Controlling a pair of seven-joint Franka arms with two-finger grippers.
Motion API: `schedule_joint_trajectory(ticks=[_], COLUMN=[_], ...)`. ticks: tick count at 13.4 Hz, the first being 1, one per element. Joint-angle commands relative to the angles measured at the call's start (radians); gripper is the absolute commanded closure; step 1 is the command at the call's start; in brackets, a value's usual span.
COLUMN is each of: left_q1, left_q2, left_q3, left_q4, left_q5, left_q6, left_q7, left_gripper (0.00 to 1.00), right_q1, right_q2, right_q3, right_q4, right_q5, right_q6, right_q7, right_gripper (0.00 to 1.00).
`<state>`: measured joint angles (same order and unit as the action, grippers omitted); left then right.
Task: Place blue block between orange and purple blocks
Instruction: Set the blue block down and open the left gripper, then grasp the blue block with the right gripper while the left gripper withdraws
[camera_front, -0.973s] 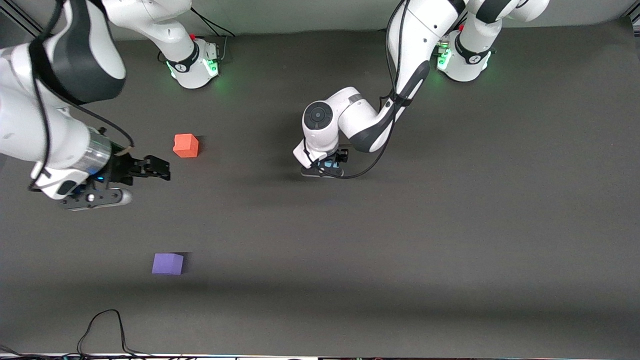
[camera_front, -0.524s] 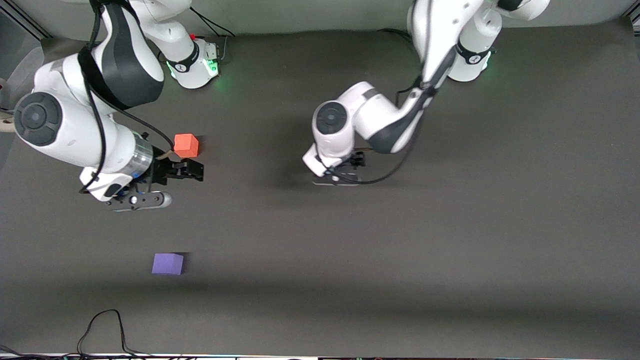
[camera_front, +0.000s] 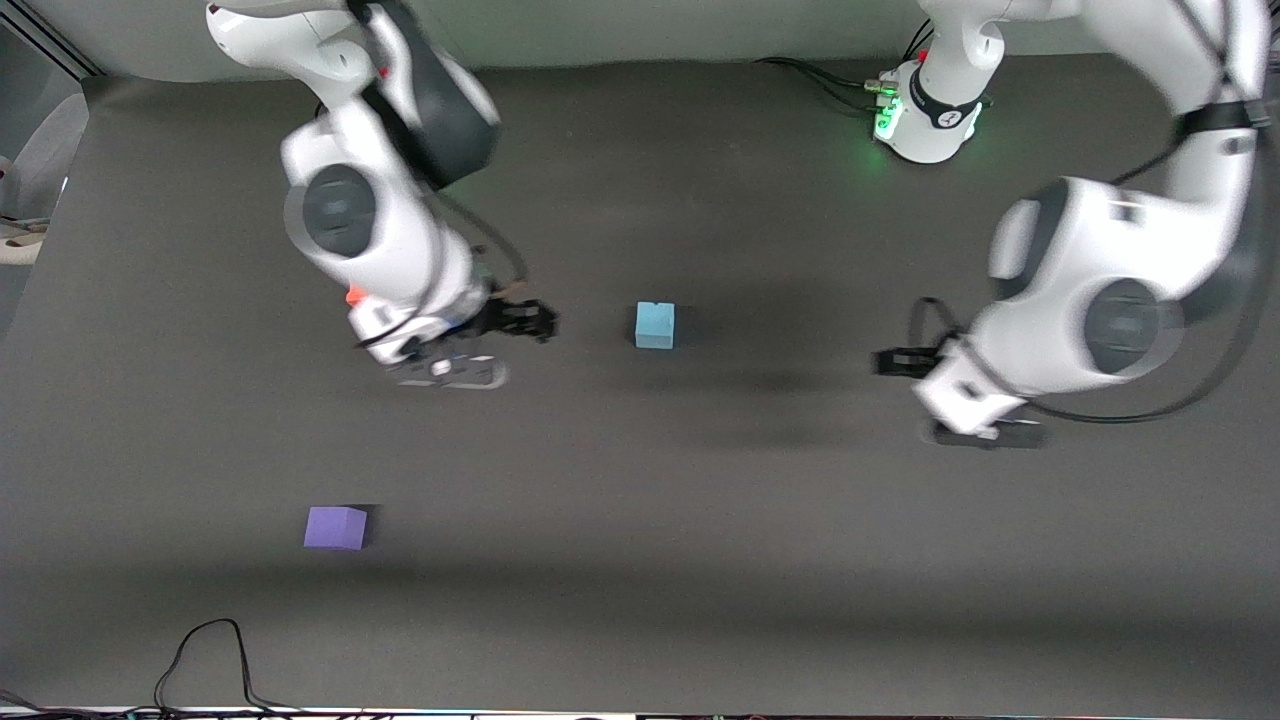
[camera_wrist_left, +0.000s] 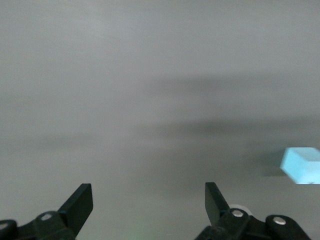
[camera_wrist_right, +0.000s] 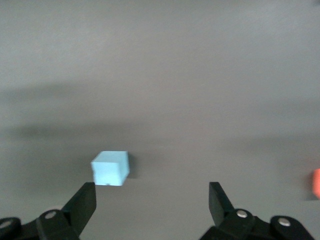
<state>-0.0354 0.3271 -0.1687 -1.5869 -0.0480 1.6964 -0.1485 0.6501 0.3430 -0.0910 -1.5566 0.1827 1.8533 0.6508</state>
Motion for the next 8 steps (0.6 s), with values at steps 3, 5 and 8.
schedule_joint_trajectory(ticks=[3, 5, 8], left_q1=[0.157, 0.176, 0.195], left_q2=[-0.137, -0.196, -0.279], left_q3=[-0.014, -0.012, -0.009], left_q4=[-0.03, -0.033, -0.048], left_q5=[0.121, 0.126, 0.115], left_q6=[-0.07, -0.107, -0.158], left_q7=[0.159, 0.17, 0.23], left_gripper=[0.0, 0.0, 0.0], right_q1=[0.137, 0.193, 0.261], right_q2=[0.138, 0.197, 0.287], right_q3=[-0.013, -0.015, -0.019], right_q4=[0.016, 0.016, 0.0], right_q5=[-0.003, -0.003, -0.006], right_q6=[0.147, 0.211, 0.315], right_q7=[0.186, 0.208, 0.253], right_gripper=[0.0, 0.0, 0.0])
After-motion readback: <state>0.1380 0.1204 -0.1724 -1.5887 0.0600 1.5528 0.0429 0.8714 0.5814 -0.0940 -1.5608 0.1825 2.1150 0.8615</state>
